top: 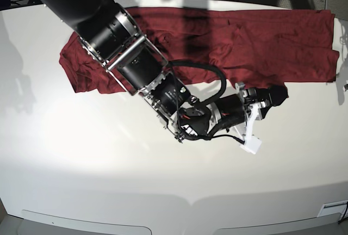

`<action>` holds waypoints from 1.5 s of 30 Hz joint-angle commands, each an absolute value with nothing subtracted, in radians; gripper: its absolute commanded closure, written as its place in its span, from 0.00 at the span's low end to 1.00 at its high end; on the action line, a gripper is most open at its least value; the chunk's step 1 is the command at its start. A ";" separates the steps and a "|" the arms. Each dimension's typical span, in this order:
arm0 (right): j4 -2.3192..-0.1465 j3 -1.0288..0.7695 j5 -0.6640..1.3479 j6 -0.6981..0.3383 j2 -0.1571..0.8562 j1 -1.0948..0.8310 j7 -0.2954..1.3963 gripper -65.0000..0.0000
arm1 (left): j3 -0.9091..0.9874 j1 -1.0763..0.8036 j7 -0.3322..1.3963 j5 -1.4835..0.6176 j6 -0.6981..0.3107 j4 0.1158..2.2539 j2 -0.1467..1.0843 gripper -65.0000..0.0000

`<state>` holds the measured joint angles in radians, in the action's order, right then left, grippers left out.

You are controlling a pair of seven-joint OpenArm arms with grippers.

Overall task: Fold the T-shirt properly
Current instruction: 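Drag the held sleeve across the folded body toward the left gripper, then release the sleeve and pull the right gripper back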

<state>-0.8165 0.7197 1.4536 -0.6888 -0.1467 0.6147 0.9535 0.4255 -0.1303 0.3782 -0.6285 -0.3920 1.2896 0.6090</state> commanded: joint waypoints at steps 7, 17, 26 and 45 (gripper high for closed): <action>-0.834 0.714 1.401 -0.698 -0.157 0.646 0.862 1.00 | 0.437 -0.119 0.362 -0.636 -0.392 1.303 0.638 0.63; -0.834 0.714 1.375 -0.698 -0.157 0.646 0.802 1.00 | 0.437 -0.119 0.368 -0.636 -0.392 1.303 0.638 0.63; -0.834 0.785 1.448 -0.698 -0.157 0.645 0.797 1.00 | 0.437 -0.119 0.367 -0.637 -0.392 1.303 0.637 0.63; -0.837 0.989 1.484 -0.698 -0.157 0.645 0.743 0.66 | 0.437 -0.119 0.379 -0.636 -0.392 1.303 0.637 0.63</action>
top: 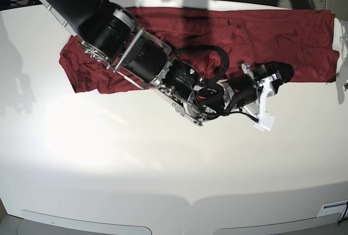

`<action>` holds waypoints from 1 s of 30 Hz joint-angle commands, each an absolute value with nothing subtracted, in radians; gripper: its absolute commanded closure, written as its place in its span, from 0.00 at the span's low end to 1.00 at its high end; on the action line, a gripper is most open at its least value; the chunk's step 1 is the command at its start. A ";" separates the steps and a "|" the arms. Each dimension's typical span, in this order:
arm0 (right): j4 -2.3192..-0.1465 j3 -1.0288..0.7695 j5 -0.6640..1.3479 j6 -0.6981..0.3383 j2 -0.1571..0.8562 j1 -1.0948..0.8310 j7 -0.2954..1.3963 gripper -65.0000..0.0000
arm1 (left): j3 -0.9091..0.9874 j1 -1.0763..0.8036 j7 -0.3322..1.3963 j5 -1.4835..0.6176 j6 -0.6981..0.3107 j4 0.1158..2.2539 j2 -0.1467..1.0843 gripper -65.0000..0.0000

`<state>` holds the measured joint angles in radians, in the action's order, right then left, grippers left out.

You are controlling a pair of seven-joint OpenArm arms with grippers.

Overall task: Fold the T-shirt properly
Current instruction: 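Release the sleeve and pull the right gripper back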

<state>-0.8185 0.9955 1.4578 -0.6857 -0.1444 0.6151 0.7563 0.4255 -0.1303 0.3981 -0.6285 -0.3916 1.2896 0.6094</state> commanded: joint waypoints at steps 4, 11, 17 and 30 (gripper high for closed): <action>-0.863 0.984 1.484 -0.698 -0.157 0.646 0.745 0.52 | 0.437 -0.119 0.379 -0.637 -0.392 1.303 0.637 0.63; -0.922 0.807 1.314 -0.698 -0.157 0.690 0.823 0.52 | 0.437 -0.119 0.413 -0.692 -0.456 1.303 0.636 0.63; -0.922 0.636 1.154 -0.698 -0.095 0.770 0.821 0.52 | 0.437 -0.119 0.524 -0.837 -0.658 1.303 0.600 0.63; -0.922 0.601 1.155 -0.698 0.250 0.738 0.854 0.52 | 0.437 -0.225 0.610 -0.842 -0.698 1.304 0.510 0.63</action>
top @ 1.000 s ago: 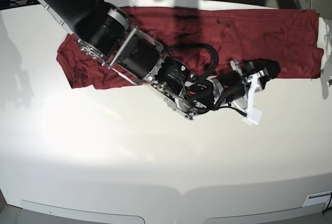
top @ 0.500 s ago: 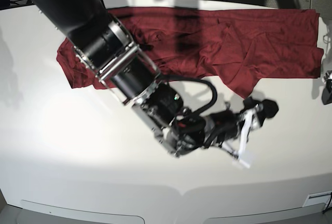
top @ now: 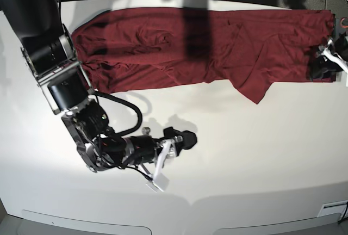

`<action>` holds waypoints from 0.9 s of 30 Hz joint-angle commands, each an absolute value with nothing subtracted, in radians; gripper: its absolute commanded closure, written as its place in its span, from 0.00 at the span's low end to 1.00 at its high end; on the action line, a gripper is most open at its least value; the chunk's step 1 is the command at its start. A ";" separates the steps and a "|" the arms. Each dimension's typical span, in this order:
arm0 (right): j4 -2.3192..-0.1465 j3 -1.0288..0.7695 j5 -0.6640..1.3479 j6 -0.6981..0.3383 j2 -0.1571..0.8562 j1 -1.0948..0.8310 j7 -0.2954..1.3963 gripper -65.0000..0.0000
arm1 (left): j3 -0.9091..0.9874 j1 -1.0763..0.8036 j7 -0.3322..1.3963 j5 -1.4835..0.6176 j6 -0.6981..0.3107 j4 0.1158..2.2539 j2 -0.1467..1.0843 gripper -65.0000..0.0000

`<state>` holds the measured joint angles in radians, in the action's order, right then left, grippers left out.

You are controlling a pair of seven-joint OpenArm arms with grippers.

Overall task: Fold the T-shirt properly
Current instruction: 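Release the sleeve and pull the right gripper back, then grasp the strip's end with the left gripper and straighten it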

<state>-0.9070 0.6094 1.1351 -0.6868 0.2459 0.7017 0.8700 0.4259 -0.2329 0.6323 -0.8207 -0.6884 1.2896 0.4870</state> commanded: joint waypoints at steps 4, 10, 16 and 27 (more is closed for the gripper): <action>-0.922 0.601 1.155 -0.698 0.303 0.705 0.854 0.52 | 0.437 -0.278 0.607 -0.890 -0.698 1.304 0.504 0.63; -0.922 0.601 1.156 -0.698 0.324 0.686 0.853 0.52 | 0.437 -0.293 0.611 -0.944 -0.698 1.304 0.443 0.63; -0.922 0.601 1.156 -0.698 0.324 0.686 0.854 0.52 | 0.437 -0.294 0.613 -0.824 -0.698 1.304 0.369 0.63; -0.922 0.601 1.156 -0.698 0.324 0.686 0.853 0.52 | 0.437 -0.294 0.619 -0.778 -0.698 1.304 0.290 0.63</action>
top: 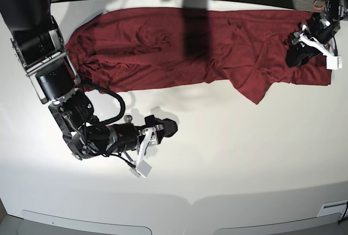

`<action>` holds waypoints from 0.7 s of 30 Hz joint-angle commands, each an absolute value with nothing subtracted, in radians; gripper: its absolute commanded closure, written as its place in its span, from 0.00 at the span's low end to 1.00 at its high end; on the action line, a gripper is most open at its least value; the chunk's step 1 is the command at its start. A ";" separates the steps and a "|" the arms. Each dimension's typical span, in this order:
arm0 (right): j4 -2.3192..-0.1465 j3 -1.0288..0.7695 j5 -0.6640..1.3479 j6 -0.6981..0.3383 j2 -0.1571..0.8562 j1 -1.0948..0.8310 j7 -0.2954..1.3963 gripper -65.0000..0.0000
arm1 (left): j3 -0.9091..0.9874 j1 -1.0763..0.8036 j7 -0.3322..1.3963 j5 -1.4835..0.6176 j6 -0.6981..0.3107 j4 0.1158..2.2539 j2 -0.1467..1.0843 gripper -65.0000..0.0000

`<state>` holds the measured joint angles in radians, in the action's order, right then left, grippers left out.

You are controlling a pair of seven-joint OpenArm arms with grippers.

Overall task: Fold the T-shirt properly
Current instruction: 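Grasp the strip's end with the left gripper and straighten it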

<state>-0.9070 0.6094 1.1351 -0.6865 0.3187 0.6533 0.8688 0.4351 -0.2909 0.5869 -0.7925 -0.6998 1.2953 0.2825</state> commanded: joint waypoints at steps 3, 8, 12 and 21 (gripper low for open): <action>-0.922 0.601 1.156 -0.698 0.324 0.686 0.850 0.52 | 0.437 -0.294 0.622 -0.778 -0.698 1.305 0.286 0.63; -0.922 0.601 1.156 -0.698 0.324 0.686 0.846 0.52 | 0.437 -0.294 0.621 -0.773 -0.698 1.324 0.287 0.74; -0.922 0.601 1.156 -0.698 0.324 0.686 0.846 0.52 | 0.437 -0.294 0.580 -0.705 -0.698 1.364 0.322 0.75; -0.922 0.601 1.166 -0.698 0.324 0.686 0.846 0.52 | 0.437 -0.294 0.569 -0.689 -0.698 1.434 0.414 0.75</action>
<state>-0.9070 0.6094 1.1389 -0.6865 0.3187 0.6533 0.8650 0.4313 -0.2966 0.5873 -0.6724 -0.6888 1.4155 0.3962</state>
